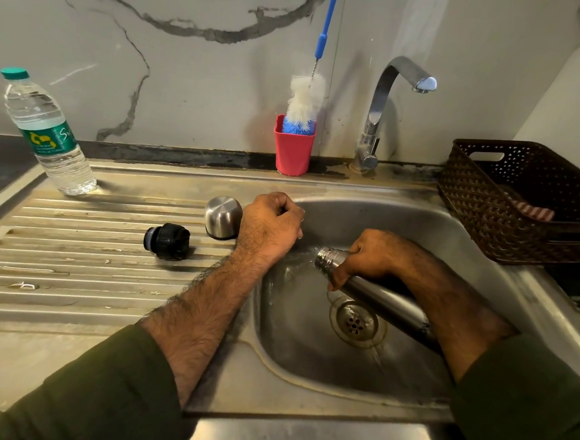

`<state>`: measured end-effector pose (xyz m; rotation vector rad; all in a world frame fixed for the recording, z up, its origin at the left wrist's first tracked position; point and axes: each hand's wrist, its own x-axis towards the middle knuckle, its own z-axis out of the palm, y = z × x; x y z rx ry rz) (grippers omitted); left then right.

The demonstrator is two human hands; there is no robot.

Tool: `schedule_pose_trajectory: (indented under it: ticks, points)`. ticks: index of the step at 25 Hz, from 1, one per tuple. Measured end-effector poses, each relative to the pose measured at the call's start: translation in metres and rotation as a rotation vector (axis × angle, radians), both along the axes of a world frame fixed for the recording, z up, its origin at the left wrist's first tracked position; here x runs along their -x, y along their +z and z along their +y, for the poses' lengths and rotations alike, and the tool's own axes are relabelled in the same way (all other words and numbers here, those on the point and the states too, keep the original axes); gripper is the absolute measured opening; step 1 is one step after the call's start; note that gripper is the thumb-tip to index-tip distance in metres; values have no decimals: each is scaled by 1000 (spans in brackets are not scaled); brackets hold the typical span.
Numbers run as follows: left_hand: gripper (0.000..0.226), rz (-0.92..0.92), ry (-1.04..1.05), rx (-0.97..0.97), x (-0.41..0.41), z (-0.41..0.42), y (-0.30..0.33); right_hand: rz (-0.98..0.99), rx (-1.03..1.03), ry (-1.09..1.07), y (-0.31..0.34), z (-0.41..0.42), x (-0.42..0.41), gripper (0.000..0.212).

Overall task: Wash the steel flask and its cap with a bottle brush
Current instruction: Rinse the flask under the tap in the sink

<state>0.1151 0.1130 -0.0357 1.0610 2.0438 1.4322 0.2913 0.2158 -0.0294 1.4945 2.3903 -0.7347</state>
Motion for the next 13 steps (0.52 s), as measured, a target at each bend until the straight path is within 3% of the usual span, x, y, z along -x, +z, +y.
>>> schedule_pose_trajectory:
  ticks: [13]
  points:
    - [18, 2, -19, 8, -2, 0, 0, -111, 105, -5, -2, -8, 3, 63]
